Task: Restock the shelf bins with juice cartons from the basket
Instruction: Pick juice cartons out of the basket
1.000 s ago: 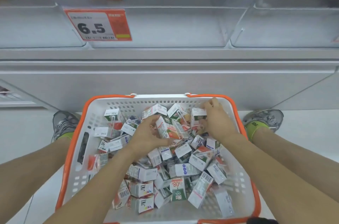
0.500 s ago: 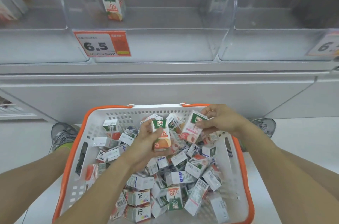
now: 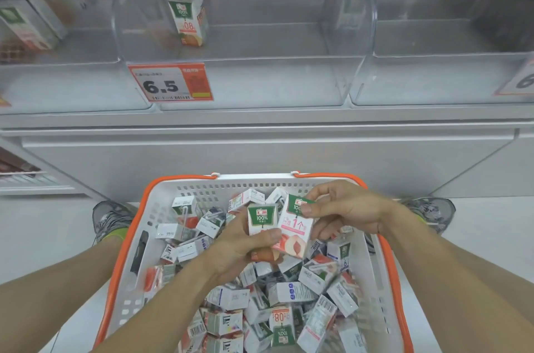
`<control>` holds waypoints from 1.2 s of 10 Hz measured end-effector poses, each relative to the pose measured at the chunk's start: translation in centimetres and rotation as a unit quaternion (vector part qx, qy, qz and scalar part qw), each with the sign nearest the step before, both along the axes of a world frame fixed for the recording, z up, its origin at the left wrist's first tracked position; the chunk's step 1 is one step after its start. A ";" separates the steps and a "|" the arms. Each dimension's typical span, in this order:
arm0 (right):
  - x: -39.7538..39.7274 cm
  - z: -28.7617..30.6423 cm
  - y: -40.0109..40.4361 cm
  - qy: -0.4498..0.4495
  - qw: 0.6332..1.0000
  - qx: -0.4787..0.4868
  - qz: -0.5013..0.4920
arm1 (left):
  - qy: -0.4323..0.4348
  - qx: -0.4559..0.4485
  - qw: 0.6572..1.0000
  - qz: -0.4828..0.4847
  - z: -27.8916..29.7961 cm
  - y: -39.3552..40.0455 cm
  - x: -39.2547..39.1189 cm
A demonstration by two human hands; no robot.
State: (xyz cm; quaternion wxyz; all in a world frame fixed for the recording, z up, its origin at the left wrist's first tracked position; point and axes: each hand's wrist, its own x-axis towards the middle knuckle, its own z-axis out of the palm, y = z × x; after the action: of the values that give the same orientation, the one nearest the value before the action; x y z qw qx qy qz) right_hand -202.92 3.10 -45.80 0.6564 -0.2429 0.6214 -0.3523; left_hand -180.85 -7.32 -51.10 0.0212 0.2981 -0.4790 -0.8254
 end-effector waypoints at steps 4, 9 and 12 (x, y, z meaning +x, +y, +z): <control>4.1 6.1 -4.0 0.027 0.996 -0.089 0.005 | -0.072 -0.162 0.981 -0.081 9.5 -7.6 2.8; 15.5 17.9 -19.2 0.191 0.932 -0.298 -0.079 | 0.012 -0.384 0.908 0.164 21.8 -21.0 13.1; 21.6 20.1 -36.0 0.286 0.875 -0.370 -0.127 | 0.060 -0.173 0.939 0.293 16.2 -24.4 19.1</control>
State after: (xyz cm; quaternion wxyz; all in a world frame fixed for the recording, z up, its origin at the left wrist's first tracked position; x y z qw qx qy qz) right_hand -181.35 -32.89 -25.66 0.2617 -0.4774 0.6320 -0.5514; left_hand -161.76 -31.67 -34.94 0.3415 0.3669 -0.5038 -0.7035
